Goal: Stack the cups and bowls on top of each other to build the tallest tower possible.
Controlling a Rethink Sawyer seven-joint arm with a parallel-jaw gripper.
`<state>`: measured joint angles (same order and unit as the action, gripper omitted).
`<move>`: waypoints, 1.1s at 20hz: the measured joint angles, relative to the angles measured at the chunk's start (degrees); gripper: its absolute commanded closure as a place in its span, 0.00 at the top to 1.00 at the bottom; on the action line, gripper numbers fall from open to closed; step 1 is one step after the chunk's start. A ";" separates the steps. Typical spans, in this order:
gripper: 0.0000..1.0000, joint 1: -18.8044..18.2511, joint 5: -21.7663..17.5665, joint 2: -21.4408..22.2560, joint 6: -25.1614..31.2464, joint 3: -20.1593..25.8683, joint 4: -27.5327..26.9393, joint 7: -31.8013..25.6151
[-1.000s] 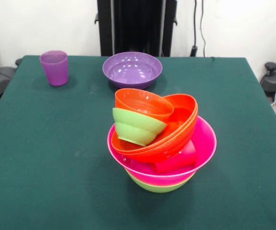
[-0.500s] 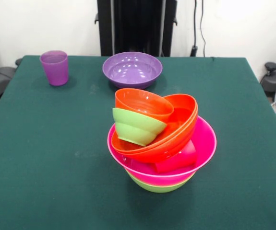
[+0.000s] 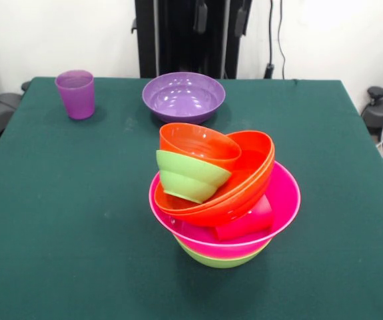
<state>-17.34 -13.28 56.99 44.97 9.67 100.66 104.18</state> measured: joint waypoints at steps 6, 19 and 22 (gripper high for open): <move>1.00 1.24 -0.04 -1.02 -6.18 -2.70 5.63 1.07; 1.00 3.92 -5.39 1.48 -21.37 -9.77 19.69 2.40; 1.00 4.79 -7.60 2.13 -24.28 -12.51 22.38 2.40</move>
<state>-12.55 -20.88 59.11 20.69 -2.84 123.05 106.58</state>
